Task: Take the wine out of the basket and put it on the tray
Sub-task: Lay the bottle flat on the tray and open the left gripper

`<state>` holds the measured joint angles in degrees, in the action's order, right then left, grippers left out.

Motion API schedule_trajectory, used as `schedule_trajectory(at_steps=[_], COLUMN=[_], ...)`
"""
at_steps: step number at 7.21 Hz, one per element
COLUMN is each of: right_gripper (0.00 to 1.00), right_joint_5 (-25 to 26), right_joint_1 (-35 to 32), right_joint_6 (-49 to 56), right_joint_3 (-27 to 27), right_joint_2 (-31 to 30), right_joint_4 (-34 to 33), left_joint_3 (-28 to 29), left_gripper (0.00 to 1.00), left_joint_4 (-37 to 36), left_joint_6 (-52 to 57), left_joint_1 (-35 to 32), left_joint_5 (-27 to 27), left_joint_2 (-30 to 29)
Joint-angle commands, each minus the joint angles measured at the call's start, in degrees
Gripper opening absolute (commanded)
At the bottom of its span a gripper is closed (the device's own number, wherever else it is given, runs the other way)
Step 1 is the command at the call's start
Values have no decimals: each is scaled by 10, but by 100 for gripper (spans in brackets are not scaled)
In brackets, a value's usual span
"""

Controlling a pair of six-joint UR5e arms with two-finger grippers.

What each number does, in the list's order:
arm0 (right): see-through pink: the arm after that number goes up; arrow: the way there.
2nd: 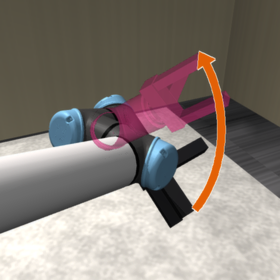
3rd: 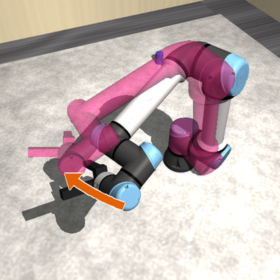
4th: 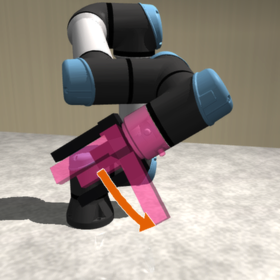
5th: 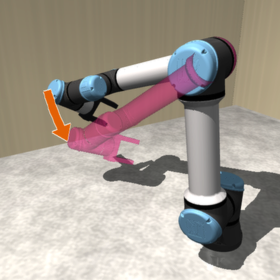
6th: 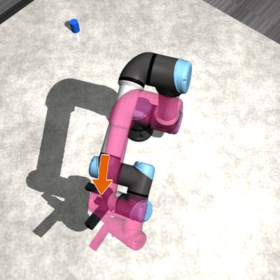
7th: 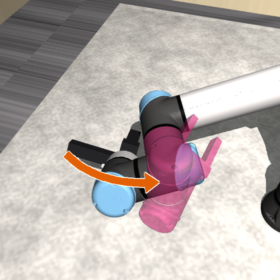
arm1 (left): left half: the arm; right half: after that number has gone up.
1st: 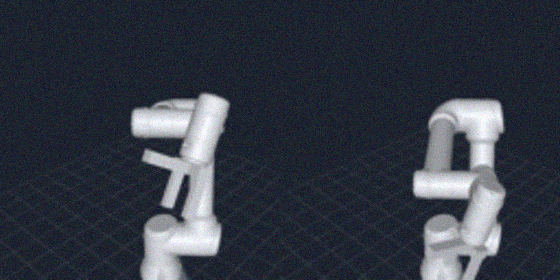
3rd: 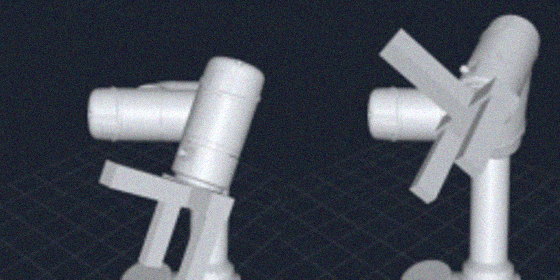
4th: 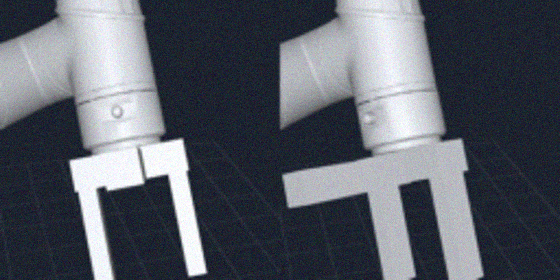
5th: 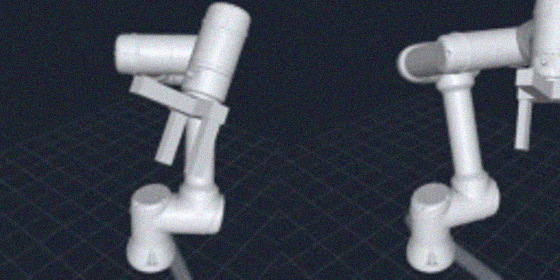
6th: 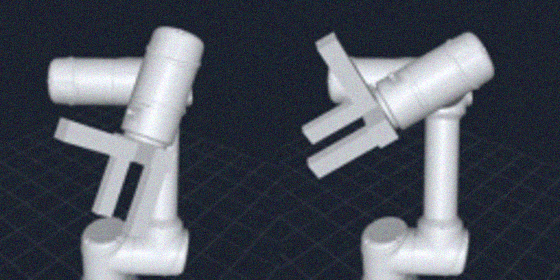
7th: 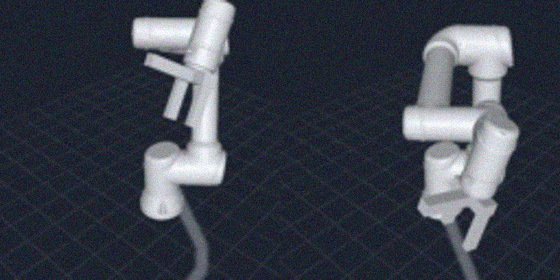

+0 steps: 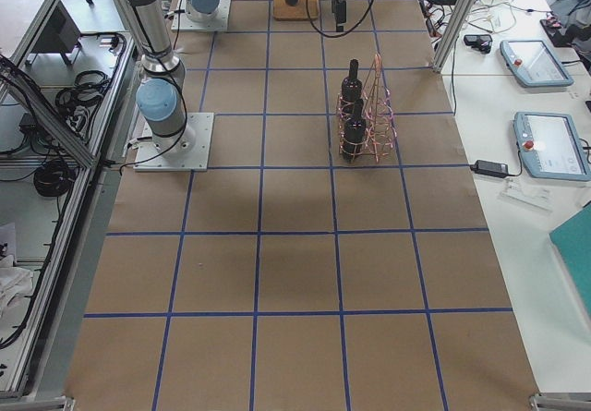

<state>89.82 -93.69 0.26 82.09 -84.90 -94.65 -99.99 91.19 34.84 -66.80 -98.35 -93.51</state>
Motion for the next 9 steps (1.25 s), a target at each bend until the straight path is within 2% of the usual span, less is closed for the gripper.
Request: schedule_trajectory(at_steps=[1, 3, 4, 5, 7, 9], right_gripper=[100, 100, 100, 100, 100, 100], right_joint_5=[0, 1, 0, 3, 0, 0], right_joint_1=[0, 0, 0, 0, 0, 0], right_joint_6=[0, 0, 0, 0, 0, 0], right_joint_3=[0, 1, 1, 0, 1, 1], right_joint_2=[0, 0, 0, 0, 0, 0], right_joint_4=[0, 0, 0, 1, 0, 1], left_joint_3=[0, 0, 0, 0, 14, 29], left_gripper=[0, 2, 19, 99, 100, 100], left_joint_4=[0, 0, 0, 4, 40, 78], left_joint_6=[8, 9, 9, -1, -18, -110], left_joint_1=[4, 4, 4, 2, -5, -21], left_joint_5=[0, 2, 1, 7, 2, 2], left_joint_2=[-4, -5, -5, 2, 20, 46])
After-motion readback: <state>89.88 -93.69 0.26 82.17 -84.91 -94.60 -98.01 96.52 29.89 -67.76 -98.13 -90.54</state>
